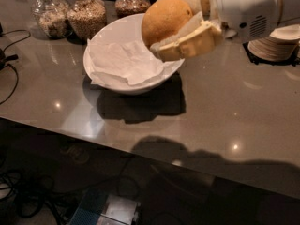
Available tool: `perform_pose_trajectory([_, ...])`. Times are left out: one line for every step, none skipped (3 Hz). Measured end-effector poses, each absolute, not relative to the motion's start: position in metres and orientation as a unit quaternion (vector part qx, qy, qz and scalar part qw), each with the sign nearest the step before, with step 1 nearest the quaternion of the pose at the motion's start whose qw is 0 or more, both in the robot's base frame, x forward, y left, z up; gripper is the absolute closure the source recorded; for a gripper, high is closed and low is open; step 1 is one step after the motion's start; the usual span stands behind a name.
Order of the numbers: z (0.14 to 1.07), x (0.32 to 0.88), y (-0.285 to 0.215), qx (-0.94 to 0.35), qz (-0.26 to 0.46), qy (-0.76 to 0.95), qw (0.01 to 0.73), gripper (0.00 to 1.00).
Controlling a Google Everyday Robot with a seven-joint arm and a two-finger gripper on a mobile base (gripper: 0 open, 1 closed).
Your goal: Pick orange from white bowl
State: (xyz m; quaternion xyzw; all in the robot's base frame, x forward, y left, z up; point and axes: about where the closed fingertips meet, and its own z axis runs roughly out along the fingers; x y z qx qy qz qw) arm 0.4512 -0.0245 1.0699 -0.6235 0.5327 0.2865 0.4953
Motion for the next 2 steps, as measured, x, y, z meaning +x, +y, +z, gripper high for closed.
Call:
perform_pose_trajectory([1.0536, 0.4319, -0.0172, -0.628, 0.316, 0.522, 0.483, 1.00])
perform_pose_trajectory([1.0536, 0.4319, -0.0172, -0.628, 0.316, 0.522, 0.483, 1.00])
